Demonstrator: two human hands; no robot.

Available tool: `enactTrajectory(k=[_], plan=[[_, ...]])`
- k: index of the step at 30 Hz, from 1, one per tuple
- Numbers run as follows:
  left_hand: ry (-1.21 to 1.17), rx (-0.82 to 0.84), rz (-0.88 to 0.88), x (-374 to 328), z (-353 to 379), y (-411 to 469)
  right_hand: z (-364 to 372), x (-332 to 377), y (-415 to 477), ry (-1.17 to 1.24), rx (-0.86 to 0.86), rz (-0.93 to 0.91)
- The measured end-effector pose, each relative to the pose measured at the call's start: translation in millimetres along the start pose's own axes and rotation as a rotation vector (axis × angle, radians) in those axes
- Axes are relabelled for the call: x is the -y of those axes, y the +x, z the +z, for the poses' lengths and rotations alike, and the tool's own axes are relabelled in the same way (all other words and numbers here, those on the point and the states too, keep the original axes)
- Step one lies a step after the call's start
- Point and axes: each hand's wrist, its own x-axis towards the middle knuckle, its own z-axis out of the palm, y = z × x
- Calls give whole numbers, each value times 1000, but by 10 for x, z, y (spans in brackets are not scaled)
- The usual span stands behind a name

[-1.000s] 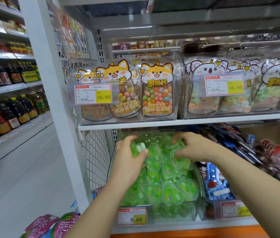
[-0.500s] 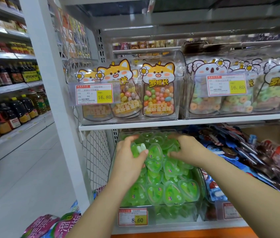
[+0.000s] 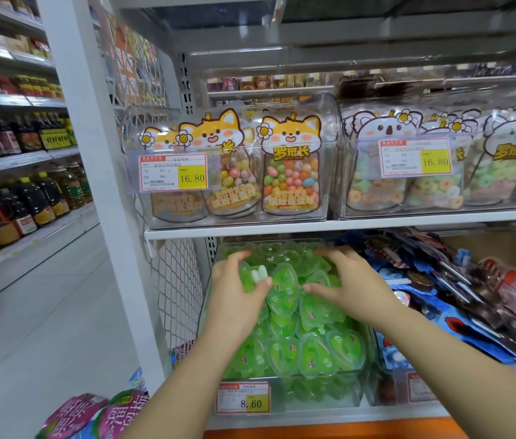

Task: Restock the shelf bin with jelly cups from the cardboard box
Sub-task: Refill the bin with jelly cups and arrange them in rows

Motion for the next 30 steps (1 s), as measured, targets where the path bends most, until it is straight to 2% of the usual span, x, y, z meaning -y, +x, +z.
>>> enactTrajectory(k=[6, 10, 12, 14, 16, 18, 20, 24, 27, 30], plan=[[12, -20, -3, -10, -105, -69, 62, -141, -217, 28, -139, -109], [44, -27, -34, 3, -272, -131, 63, -96, -373, 97, -375, -208], [69, -55, -49, 17, -367, -154, 52, 70, -431, 109, -424, -309], [53, -67, -70, 32, -432, -182, 64, 285, -476, 106, -373, -387], [-23, -54, -109, 55, -469, -217, 104, 513, -522, 167, -217, -403], [-154, -54, -168, 90, -497, -241, 200, 694, -538, 233, -60, -390], [-319, -57, -238, 113, -526, -257, 310, 830, -522, 272, 3, -380], [-656, 9, -327, 77, -580, -303, 448, 1016, -432, 447, 6, -348], [-682, 61, -301, 67, -623, -306, 456, 1091, -344, 447, -38, -366], [-582, 84, -218, 74, -699, -281, 414, 1133, -256, 361, -58, -425]])
